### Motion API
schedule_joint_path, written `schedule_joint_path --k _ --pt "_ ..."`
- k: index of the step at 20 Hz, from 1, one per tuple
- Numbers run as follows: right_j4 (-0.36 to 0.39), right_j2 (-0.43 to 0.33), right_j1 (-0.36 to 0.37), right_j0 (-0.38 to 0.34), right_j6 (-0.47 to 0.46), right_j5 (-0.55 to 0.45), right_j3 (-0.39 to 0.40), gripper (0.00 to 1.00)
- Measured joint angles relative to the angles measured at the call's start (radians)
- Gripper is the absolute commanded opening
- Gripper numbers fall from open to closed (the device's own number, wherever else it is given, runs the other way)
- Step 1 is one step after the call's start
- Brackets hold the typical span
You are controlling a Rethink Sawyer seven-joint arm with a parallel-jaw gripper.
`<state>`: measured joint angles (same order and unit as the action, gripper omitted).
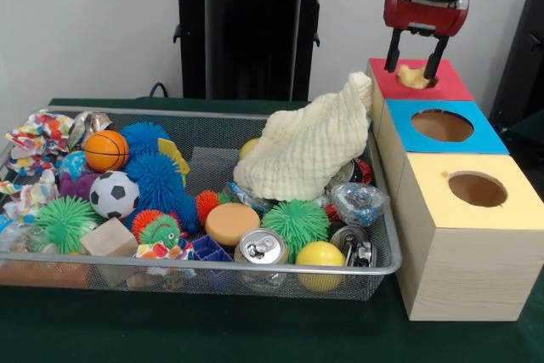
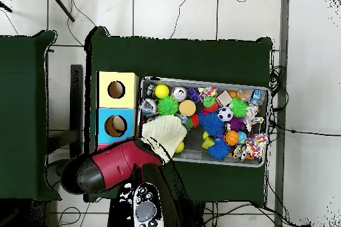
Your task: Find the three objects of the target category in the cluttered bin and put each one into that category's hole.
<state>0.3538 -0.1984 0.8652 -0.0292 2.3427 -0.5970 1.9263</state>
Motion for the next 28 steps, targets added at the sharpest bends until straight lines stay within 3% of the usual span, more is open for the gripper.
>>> schedule_joint_path --k 17,28 --pt "0.0 0.0 -0.013 -0.004 0.0 0.0 -0.023 1.0" --pt "0.016 -0.025 -0.062 -0.154 0.0 0.0 -0.11 1.0"
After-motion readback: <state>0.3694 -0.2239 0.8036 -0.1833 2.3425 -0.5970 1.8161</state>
